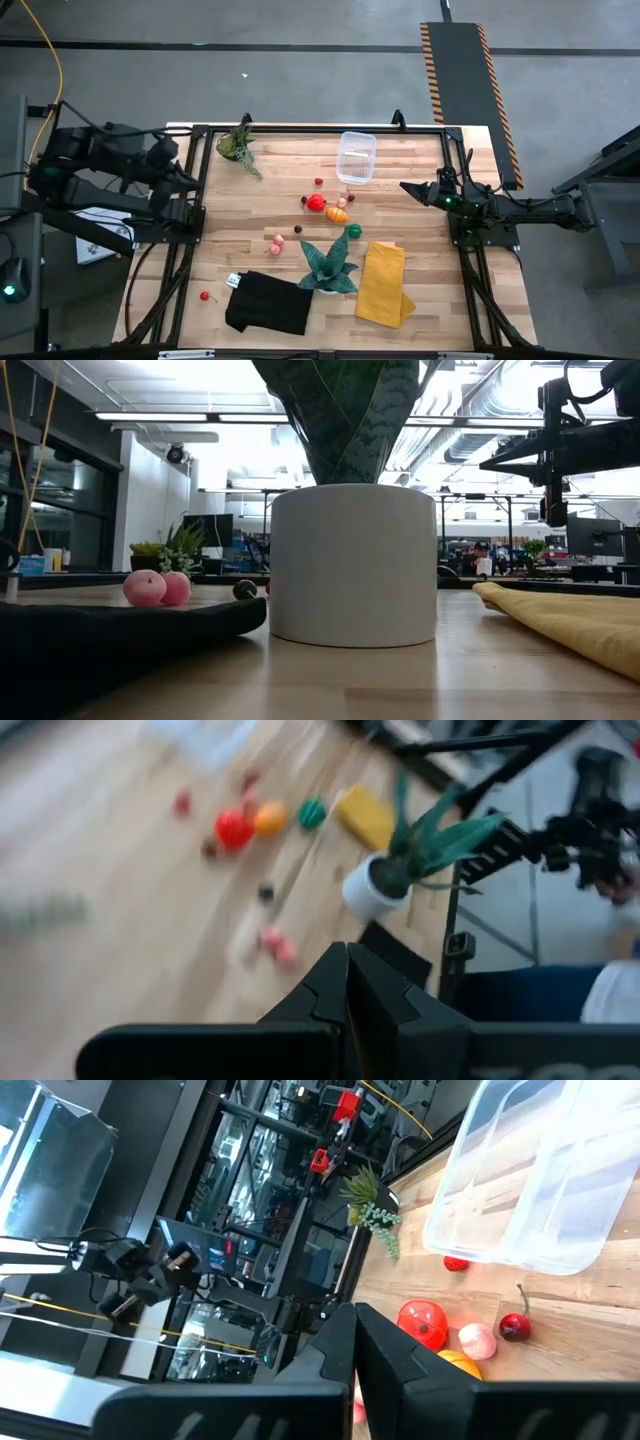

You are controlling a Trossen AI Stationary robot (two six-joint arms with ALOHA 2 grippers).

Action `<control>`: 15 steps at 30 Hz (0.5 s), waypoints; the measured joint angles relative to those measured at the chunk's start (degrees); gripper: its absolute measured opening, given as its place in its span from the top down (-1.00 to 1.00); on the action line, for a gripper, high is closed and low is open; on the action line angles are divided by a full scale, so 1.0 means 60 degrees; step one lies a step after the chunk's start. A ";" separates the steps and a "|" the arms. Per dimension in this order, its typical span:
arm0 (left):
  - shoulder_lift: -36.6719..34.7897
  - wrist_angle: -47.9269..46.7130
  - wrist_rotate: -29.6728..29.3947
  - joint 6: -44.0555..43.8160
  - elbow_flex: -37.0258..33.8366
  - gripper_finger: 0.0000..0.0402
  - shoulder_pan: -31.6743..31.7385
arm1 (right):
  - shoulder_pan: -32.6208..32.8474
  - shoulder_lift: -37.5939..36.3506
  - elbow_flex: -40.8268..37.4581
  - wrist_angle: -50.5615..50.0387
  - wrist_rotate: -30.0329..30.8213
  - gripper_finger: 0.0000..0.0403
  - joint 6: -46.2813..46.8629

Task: Pick and placing Produce into tupperware
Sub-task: Put the bottom red cherry into the transparent container

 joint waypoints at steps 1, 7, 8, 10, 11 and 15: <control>0.0079 -0.0265 0.0000 -0.0634 0.0000 1.00 0.0000 | 0.0000 0.0000 0.0000 0.0004 -0.0002 1.00 0.0000; 0.0375 -0.1702 0.0271 -0.3493 -0.0119 1.00 0.0000 | 0.0000 0.0000 0.0000 -0.0080 -0.0001 1.00 -0.0005; 0.0297 -0.1605 0.0523 -0.3761 -0.0242 1.00 0.0000 | 0.0000 0.0000 0.0000 -0.0100 -0.0002 1.00 -0.0047; 0.0219 -0.1587 0.0934 -0.4279 -0.0335 1.00 0.0000 | 0.0000 0.0000 0.0000 -0.0102 -0.0006 1.00 -0.0157; 0.0203 -0.1688 0.1065 -0.4478 -0.0352 1.00 0.0000 | 0.0000 0.0000 0.0000 -0.0102 -0.0021 1.00 -0.0165; -0.0034 -0.1637 0.1279 -0.5426 -0.0357 1.00 -0.0004 | 0.0000 0.0000 0.0000 -0.0106 -0.0248 1.00 -0.0290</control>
